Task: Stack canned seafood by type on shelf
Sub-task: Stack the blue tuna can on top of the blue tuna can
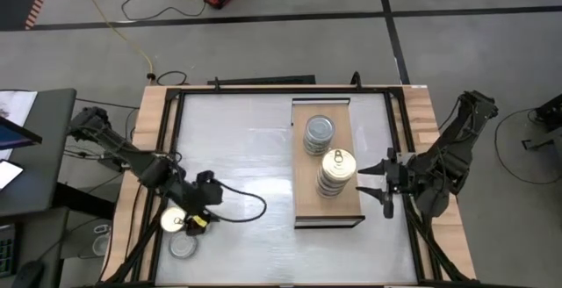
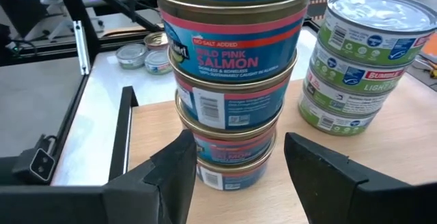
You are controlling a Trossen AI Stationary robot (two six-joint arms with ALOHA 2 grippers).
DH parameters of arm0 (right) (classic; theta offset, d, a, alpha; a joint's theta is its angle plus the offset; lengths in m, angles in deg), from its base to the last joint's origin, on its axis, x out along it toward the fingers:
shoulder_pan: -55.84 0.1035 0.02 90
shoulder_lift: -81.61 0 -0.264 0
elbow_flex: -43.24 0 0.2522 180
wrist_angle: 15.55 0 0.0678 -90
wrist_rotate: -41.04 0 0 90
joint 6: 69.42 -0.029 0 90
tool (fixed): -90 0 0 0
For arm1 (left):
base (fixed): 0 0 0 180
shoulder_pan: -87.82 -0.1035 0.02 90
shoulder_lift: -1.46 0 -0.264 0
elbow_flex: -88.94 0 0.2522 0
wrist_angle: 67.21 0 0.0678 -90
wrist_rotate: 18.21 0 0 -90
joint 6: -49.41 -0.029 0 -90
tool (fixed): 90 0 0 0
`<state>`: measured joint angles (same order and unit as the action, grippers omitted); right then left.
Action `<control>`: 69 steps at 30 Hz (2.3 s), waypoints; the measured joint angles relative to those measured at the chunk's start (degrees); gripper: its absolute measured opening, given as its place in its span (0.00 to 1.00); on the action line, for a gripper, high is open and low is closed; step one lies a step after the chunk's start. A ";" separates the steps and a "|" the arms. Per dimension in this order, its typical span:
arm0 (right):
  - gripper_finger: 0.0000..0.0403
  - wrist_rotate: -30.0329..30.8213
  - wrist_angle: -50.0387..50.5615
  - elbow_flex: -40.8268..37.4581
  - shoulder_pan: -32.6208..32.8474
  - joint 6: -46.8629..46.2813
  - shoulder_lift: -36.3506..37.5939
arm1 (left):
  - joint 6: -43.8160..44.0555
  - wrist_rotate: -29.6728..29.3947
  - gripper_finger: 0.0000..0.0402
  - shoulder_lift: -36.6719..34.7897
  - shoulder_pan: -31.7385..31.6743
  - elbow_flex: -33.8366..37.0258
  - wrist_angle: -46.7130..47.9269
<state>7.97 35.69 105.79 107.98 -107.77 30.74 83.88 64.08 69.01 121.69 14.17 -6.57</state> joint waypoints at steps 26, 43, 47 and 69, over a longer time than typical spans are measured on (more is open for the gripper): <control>0.61 0.00 2.00 0.00 -0.04 0.28 1.96 | 11.67 9.93 0.63 23.06 15.17 0.41 12.27; 0.61 0.24 1.52 0.00 -0.07 1.02 2.19 | 2.86 -38.40 0.63 29.19 11.02 2.60 19.34; 0.61 0.22 1.48 -0.02 -0.07 1.05 2.16 | 2.90 -38.91 0.63 28.80 5.61 1.43 21.92; 0.61 0.80 1.93 -0.07 -0.56 0.44 0.94 | 0.26 -22.14 0.63 26.33 7.48 -2.79 13.59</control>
<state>8.76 37.62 105.73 107.42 -107.34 31.67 84.15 41.94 95.35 129.17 11.38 7.02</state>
